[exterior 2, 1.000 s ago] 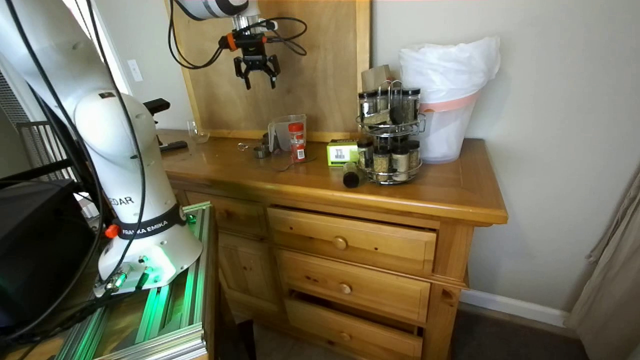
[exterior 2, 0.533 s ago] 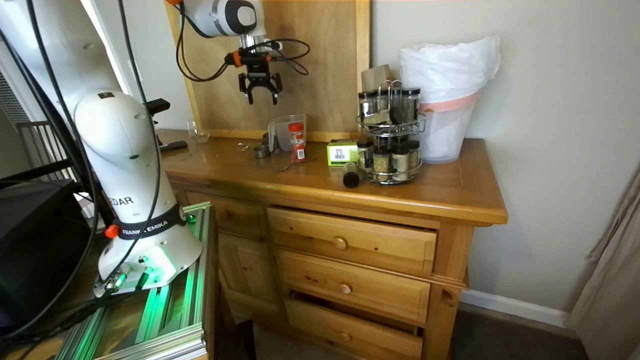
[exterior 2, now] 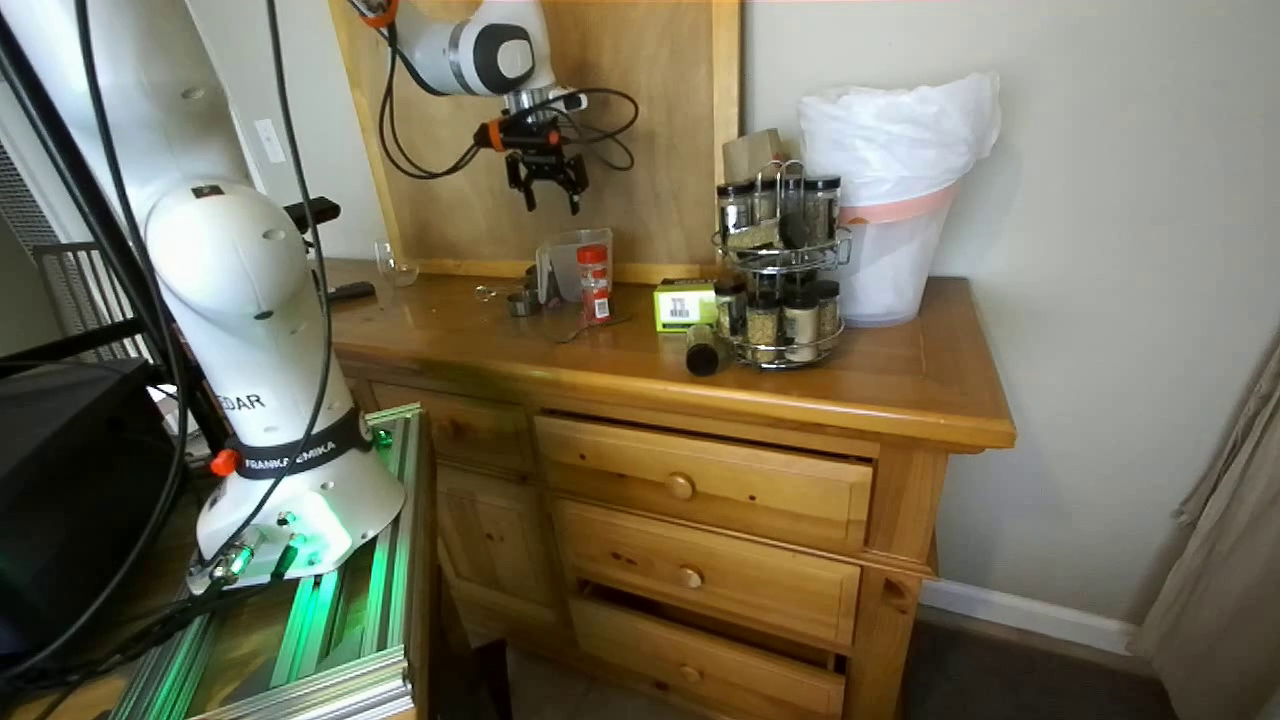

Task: Take the pack out of the jar

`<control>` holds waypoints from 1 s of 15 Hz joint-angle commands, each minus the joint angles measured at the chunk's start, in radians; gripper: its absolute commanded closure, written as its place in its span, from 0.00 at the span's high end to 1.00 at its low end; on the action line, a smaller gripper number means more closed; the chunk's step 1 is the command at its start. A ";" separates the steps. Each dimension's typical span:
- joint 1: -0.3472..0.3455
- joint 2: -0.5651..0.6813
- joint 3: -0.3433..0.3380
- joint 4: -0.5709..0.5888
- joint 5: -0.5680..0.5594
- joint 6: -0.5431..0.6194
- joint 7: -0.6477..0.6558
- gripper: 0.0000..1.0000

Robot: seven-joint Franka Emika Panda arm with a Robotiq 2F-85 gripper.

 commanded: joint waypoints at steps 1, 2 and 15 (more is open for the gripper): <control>-0.031 0.123 0.002 0.054 -0.025 0.105 0.091 0.95; -0.035 0.146 0.001 0.063 -0.027 0.121 0.105 0.96; 0.048 0.338 -0.061 0.193 -0.322 0.008 0.450 0.74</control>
